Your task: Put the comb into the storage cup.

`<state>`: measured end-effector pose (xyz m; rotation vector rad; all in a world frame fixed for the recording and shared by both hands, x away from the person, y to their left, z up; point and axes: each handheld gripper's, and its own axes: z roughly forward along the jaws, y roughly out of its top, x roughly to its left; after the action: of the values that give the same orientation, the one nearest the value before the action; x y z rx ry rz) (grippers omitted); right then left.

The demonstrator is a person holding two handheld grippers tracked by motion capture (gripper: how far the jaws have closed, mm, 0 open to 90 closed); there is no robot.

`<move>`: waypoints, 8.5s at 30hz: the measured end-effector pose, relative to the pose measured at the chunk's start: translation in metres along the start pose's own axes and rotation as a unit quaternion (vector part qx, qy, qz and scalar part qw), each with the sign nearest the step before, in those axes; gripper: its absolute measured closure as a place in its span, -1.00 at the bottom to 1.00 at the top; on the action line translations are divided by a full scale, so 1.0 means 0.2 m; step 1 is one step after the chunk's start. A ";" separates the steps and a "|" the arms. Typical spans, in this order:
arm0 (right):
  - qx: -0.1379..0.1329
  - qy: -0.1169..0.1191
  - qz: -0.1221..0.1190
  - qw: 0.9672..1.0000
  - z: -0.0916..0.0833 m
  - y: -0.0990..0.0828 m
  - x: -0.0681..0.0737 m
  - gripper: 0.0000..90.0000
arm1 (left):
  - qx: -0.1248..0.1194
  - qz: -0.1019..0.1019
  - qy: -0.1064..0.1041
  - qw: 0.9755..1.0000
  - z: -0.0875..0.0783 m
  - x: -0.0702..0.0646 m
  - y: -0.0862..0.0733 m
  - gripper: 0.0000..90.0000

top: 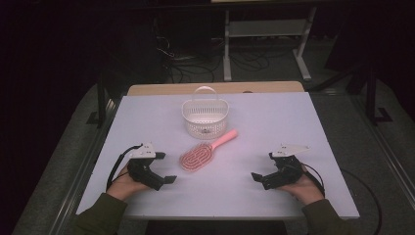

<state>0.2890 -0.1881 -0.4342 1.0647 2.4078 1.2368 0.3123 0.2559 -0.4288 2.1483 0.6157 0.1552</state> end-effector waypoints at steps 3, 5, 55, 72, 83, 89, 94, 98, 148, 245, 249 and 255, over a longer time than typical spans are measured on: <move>0.001 -0.001 0.000 1.000 0.00 0.00 0.00 -1.00 | -0.003 -0.004 0.000 1.000 0.00 0.00 0.00 -1.00; 0.003 -0.003 -0.001 1.000 0.00 0.00 0.00 -1.00 | -0.003 -0.004 -0.001 1.000 -0.01 0.00 0.00 -1.00; 0.032 -0.007 -0.001 0.999 0.02 0.16 -0.03 -1.00 | -0.018 -0.009 0.000 1.000 -0.05 0.00 -0.02 -1.00; 0.043 -0.011 0.000 0.999 0.06 0.21 -0.05 -0.98 | -0.014 -0.005 -0.002 1.000 -0.05 -0.01 -0.02 -1.00; 0.046 -0.006 -0.002 0.999 0.09 0.23 -0.06 -0.98 | -0.013 -0.003 -0.003 1.000 -0.04 -0.01 -0.02 -1.00; 0.047 -0.003 -0.006 0.999 0.11 0.26 -0.06 -0.98 | -0.015 -0.004 -0.003 1.000 -0.04 -0.01 -0.02 -1.00; 0.050 -0.001 -0.008 0.999 0.13 0.27 -0.06 -0.98 | -0.017 -0.002 -0.004 1.000 -0.05 -0.01 -0.02 -1.00; 0.048 0.000 -0.009 0.999 0.13 0.29 -0.06 -0.98 | -0.020 -0.005 -0.005 1.000 -0.05 -0.01 -0.02 -1.00; 0.035 0.002 -0.008 0.999 0.25 0.50 -0.15 -0.96 | -0.023 -0.001 -0.008 1.000 -0.05 -0.01 -0.02 -1.00; 0.114 -0.033 0.013 0.993 0.63 0.67 -0.29 0.98 | -0.027 -0.006 -0.005 1.000 -0.05 -0.01 -0.02 -1.00; 0.116 -0.031 0.015 0.993 0.64 0.67 -0.29 0.98 | -0.026 -0.005 -0.005 1.000 -0.05 -0.02 -0.02 -1.00; 0.118 -0.030 0.017 0.992 0.66 0.67 -0.29 0.98 | -0.026 -0.005 -0.005 1.000 -0.05 -0.02 -0.02 -1.00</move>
<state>0.4627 -0.0980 -0.4185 1.1927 2.5458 0.9321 0.3049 0.2632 -0.4251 2.0951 0.6094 0.1529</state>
